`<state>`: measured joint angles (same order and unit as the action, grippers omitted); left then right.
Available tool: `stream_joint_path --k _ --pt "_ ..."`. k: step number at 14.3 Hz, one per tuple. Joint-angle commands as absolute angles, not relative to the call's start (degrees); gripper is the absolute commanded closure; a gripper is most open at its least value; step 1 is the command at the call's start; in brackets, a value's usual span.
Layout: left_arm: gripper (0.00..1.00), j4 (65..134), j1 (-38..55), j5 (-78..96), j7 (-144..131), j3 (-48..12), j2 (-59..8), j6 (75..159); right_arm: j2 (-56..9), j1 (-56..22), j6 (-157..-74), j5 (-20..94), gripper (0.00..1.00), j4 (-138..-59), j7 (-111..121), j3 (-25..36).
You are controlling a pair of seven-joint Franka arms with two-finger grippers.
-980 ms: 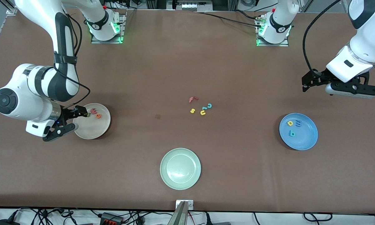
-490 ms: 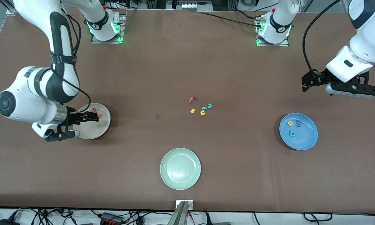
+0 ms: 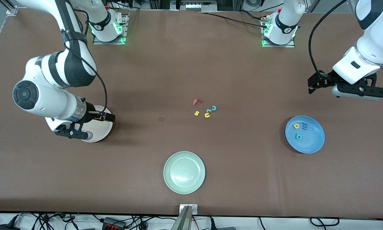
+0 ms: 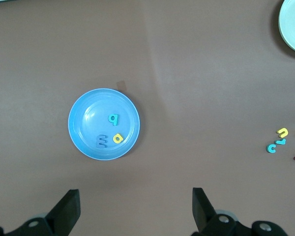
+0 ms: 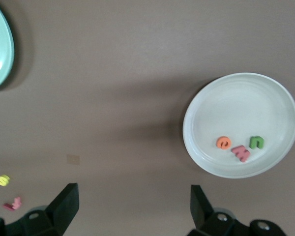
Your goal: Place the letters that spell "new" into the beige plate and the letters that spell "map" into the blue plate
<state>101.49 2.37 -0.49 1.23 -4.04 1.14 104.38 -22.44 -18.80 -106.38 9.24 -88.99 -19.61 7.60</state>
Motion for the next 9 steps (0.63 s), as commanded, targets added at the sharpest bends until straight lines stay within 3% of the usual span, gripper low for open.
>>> stream_joint_path --k 1,9 --pt "0.0 102.0 2.7 -0.4 1.8 -4.0 2.1 104.3 -19.0 -13.0 -105.2 2.5 0.0 -88.4 -23.4 2.0" --pt "0.0 102.0 2.6 -0.4 1.8 -3.9 2.1 104.2 -9.2 2.9 -100.9 0.4 0.0 -88.5 -8.4 1.8"
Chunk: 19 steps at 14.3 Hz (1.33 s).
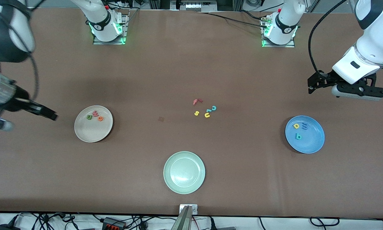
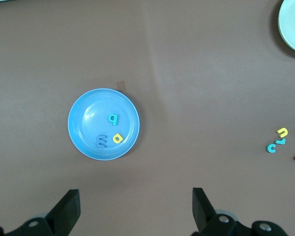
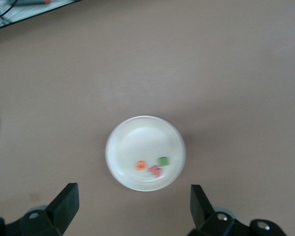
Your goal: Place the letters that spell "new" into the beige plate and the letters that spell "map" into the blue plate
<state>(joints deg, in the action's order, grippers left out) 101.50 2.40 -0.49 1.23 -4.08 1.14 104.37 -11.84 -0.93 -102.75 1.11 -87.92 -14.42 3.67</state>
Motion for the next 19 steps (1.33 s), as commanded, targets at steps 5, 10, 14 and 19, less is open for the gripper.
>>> stream_joint_path --k 5,10,14,19 --pt "0.0 102.0 2.7 -0.4 1.8 -3.9 2.0 104.2 -7.5 5.4 -96.0 0.3 0.0 -85.5 1.1 2.1" --pt "0.0 102.0 2.6 -0.4 1.8 -3.9 2.0 104.2 -6.5 4.6 -90.4 -1.2 0.0 -84.7 1.5 1.8" --pt "0.0 102.0 2.6 -0.4 1.8 -3.9 2.0 104.3 -1.9 3.6 -94.9 -2.2 0.0 -93.0 1.4 1.8" --pt "0.0 102.0 2.7 -0.4 1.7 -3.9 2.0 104.3 4.3 3.8 -100.9 -2.1 0.0 -102.0 1.6 1.9"
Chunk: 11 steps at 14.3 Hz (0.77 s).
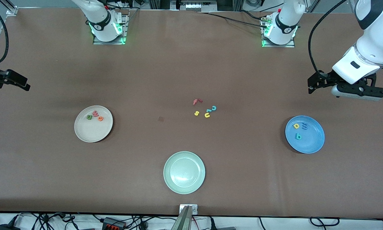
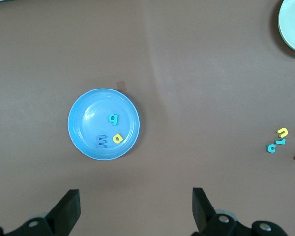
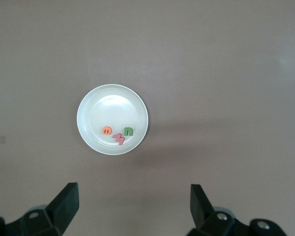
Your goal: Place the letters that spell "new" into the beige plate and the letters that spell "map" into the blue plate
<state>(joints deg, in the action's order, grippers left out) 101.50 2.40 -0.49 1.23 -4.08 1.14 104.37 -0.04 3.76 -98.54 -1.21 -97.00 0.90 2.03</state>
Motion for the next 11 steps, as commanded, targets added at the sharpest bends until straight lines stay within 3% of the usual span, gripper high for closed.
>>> stream_joint_path --k 1,11 --pt "0.0 102.0 2.7 -0.4 1.8 -3.9 2.0 104.3 4.8 3.8 -101.3 -2.1 0.0 -102.8 2.5 2.1" --pt "0.0 102.0 2.6 -0.4 1.8 -3.9 2.0 104.2 5.4 3.8 -97.7 -1.1 0.0 -102.3 1.6 2.2"
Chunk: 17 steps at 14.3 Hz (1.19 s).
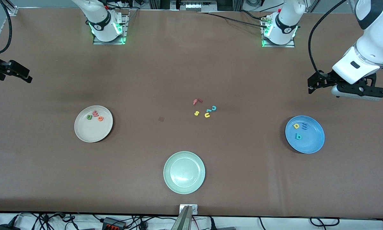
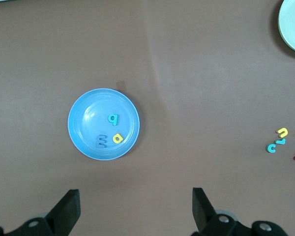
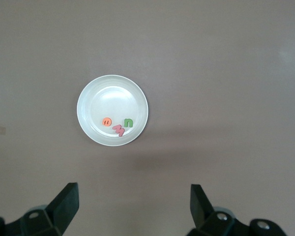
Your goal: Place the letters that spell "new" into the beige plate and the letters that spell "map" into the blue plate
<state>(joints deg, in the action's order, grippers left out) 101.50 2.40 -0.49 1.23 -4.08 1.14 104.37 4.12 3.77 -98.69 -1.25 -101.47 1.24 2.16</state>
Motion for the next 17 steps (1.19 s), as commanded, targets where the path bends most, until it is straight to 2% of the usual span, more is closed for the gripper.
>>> stream_joint_path --k 1,17 --pt "0.0 102.0 2.6 -0.4 1.7 -3.9 2.0 104.2 5.5 3.8 -97.1 -1.1 0.0 -102.3 1.6 2.1" --pt "0.0 102.0 2.7 -0.4 1.7 -3.9 2.0 104.2 5.3 3.8 -97.6 -1.5 0.0 -102.5 2.5 2.3"
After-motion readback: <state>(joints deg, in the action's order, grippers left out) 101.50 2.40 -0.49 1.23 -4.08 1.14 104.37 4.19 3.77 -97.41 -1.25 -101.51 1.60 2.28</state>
